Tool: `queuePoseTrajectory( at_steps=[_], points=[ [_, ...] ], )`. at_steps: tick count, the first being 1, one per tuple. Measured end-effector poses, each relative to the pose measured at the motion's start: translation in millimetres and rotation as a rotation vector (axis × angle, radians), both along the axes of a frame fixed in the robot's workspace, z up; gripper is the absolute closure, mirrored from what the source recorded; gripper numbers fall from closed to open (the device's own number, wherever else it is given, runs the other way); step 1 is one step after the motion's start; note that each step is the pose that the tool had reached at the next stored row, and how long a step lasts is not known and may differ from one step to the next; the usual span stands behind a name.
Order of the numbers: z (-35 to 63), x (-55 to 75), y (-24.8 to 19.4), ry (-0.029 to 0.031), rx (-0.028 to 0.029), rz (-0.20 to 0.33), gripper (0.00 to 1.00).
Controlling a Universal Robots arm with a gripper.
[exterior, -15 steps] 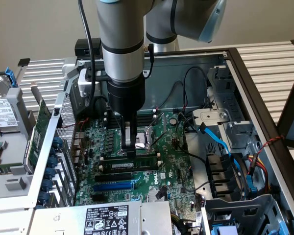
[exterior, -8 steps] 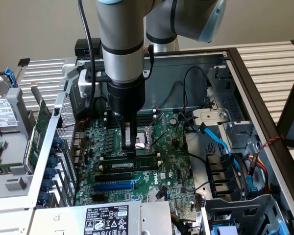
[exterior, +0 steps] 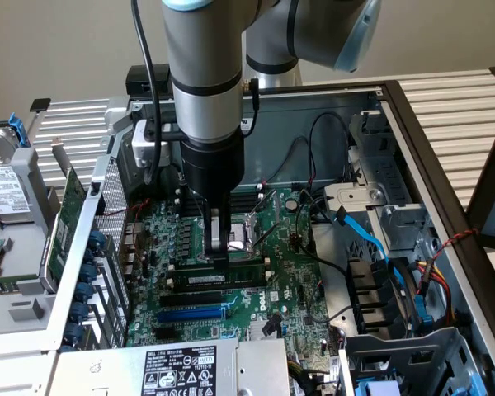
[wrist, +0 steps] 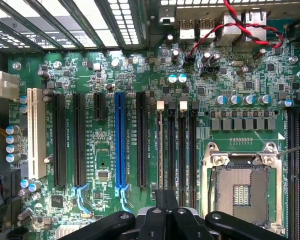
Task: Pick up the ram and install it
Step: 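Press down the ram until it locks into place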
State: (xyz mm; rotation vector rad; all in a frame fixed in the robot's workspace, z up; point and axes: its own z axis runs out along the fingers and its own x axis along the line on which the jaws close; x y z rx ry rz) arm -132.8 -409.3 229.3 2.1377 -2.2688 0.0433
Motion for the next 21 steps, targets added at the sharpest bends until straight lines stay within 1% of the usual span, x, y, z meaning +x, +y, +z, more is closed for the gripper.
queuePoseTrajectory(
  at_steps=[2,5,15,17,21],
  points=[
    [-0.2,0.0,-0.3,-0.0003,0.0004,0.0,0.9],
    [-0.3,0.0,-1.9,-0.0002,0.0005,0.0,0.9],
    [-1.2,0.0,-2.7,0.0,0.0,0.0,0.9],
    [-2.2,0.1,-2.5,-0.0006,0.001,0.0,0.9],
    [-3.3,0.0,-2.7,0.0,0.0003,0.0,0.9]
  ],
)
